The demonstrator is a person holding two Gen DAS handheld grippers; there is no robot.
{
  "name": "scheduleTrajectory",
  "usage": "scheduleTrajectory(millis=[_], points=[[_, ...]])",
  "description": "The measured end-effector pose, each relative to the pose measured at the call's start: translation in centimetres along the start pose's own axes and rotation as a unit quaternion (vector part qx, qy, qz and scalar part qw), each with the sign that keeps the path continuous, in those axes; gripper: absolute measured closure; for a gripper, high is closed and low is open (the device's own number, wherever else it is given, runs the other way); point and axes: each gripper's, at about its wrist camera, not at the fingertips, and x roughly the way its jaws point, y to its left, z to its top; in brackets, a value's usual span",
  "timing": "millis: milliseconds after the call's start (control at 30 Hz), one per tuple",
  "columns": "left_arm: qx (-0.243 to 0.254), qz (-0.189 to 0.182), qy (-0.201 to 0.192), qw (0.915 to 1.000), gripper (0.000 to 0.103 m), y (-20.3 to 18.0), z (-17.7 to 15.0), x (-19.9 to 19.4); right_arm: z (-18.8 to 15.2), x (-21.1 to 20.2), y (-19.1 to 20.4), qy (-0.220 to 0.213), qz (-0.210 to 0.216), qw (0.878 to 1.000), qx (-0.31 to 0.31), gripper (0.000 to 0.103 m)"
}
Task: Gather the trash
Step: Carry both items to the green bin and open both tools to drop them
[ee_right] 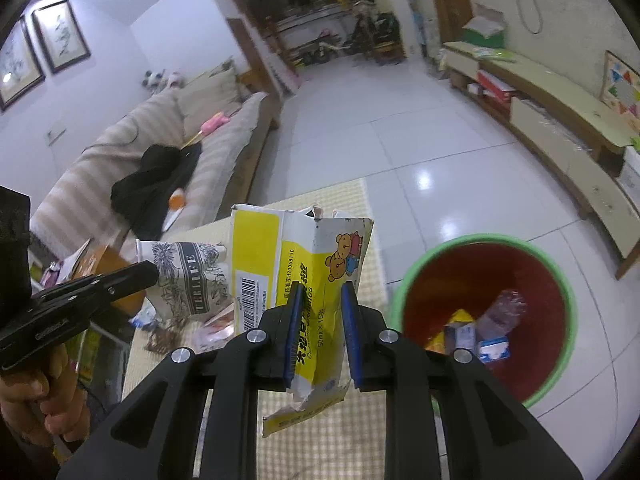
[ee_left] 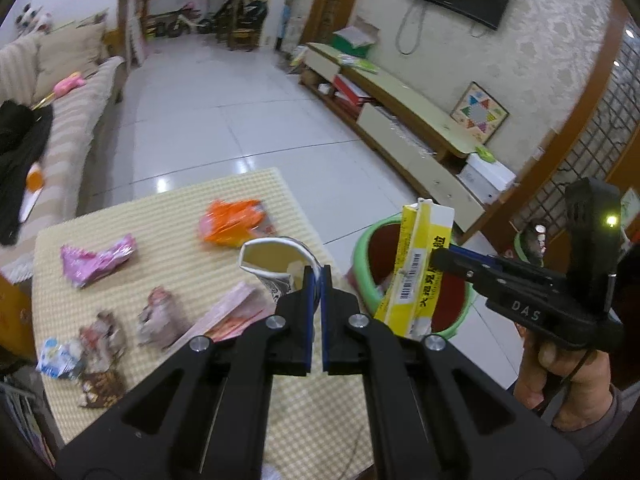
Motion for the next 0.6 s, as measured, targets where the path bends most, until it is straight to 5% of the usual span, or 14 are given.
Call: scheduleTrajectory(millis=[600], points=[[0.071, -0.082, 0.029, 0.9937, 0.101, -11.1, 3.3, 7.7, 0.9, -4.5, -12.2, -0.034, -0.101, 0.99, 0.094, 0.084]])
